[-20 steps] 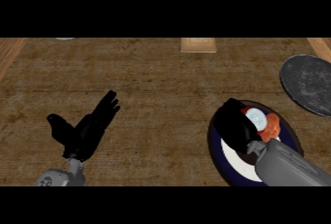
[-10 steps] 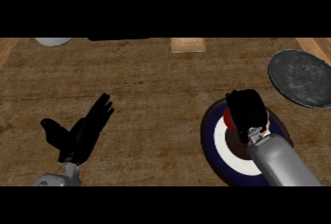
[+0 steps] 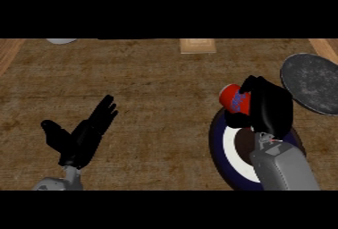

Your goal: Pick the can from the plate and place it in the pan

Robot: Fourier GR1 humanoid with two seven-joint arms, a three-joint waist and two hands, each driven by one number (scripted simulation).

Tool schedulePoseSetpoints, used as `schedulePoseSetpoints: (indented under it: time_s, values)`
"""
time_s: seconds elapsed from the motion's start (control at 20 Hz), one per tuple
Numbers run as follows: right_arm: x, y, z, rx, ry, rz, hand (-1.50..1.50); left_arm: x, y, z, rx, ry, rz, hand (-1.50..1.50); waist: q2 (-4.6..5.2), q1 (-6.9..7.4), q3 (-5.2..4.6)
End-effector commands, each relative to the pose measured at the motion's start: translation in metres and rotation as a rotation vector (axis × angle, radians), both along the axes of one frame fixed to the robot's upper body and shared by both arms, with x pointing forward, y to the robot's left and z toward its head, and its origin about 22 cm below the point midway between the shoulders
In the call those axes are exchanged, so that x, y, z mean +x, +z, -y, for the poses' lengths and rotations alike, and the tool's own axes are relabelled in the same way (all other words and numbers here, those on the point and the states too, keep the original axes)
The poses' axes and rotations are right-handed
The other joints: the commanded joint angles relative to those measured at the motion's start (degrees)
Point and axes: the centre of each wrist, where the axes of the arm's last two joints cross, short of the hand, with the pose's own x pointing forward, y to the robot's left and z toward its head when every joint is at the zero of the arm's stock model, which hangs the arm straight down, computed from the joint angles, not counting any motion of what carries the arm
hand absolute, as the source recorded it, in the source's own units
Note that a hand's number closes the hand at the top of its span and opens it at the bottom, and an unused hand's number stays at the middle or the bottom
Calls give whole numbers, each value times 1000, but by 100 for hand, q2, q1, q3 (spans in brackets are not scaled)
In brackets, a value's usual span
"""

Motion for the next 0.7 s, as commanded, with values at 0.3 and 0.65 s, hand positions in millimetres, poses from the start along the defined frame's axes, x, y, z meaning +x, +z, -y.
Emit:
schedulePoseSetpoints:
  time_s: [0.3, 0.65]
  values:
    - [-11, 20, 42, 410, -95, 235, 150, -3, -3, 5, -1, -15, 11, 0, 31, 114, -2]
    - [24, -9, 126, 276, -159, 249, 150, 5, -5, 27, 15, -20, 13, 0, 43, 143, -2]
